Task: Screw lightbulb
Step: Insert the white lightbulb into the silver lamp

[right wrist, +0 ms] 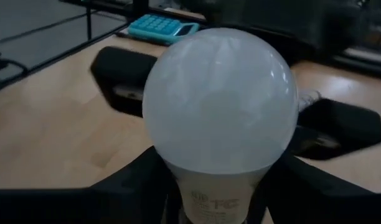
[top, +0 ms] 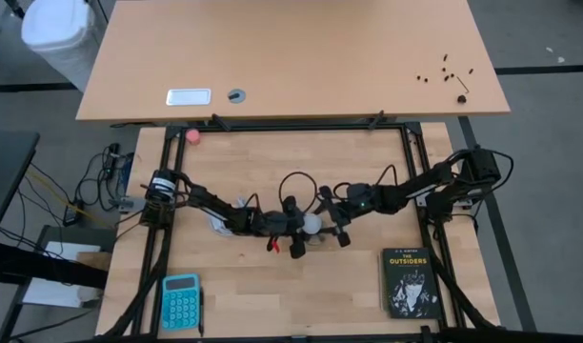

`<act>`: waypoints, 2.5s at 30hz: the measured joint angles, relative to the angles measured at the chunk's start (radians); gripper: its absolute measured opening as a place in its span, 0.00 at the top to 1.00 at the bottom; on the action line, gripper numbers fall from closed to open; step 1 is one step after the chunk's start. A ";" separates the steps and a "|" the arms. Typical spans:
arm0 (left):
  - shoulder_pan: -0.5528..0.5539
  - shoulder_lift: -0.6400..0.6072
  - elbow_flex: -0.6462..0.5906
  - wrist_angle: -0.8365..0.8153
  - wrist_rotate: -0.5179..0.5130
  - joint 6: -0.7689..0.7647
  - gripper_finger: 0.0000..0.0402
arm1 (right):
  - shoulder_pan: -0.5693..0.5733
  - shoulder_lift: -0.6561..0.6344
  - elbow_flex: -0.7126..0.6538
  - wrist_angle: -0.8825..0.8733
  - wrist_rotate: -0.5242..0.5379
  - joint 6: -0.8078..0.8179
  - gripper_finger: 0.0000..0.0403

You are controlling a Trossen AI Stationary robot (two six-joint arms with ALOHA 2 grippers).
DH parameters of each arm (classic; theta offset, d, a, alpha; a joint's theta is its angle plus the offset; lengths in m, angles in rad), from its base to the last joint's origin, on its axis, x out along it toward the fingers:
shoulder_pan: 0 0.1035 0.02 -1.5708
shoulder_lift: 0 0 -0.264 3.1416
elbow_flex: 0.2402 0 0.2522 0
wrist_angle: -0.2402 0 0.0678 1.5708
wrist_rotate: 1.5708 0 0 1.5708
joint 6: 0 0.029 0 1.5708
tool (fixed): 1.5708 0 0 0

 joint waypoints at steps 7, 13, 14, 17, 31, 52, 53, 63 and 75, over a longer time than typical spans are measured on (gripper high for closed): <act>-0.019 0.000 0.000 -0.004 -0.069 0.015 0.56 | -0.019 0.000 -0.021 0.016 0.010 0.090 0.43; -0.026 0.001 0.000 -0.004 -0.125 0.020 0.56 | -0.015 0.000 -0.059 0.070 0.060 0.132 0.43; -0.026 0.001 0.000 -0.004 -0.125 0.020 0.56 | -0.012 0.000 -0.059 0.070 0.070 0.136 0.43; -0.026 0.001 0.000 -0.004 -0.136 0.009 0.56 | 0.001 0.000 -0.057 0.068 0.090 0.138 0.43; -0.026 0.002 0.002 -0.005 -0.230 -0.082 0.56 | 0.075 0.001 -0.056 0.037 0.291 0.271 0.43; -0.027 0.002 0.033 -0.041 -0.316 -0.136 0.56 | 0.201 0.010 0.028 -0.118 0.717 0.563 0.43; -0.027 0.002 0.033 -0.041 -0.316 -0.136 0.56 | 0.201 0.010 0.028 -0.117 0.715 0.558 0.43; -0.035 0.002 0.033 -0.052 -0.302 -0.131 0.56 | 0.183 0.001 0.029 -0.147 0.600 0.442 0.35; -0.033 -0.001 0.033 -0.074 -0.317 -0.141 0.56 | 0.161 -0.170 0.024 -0.408 0.485 0.358 0.20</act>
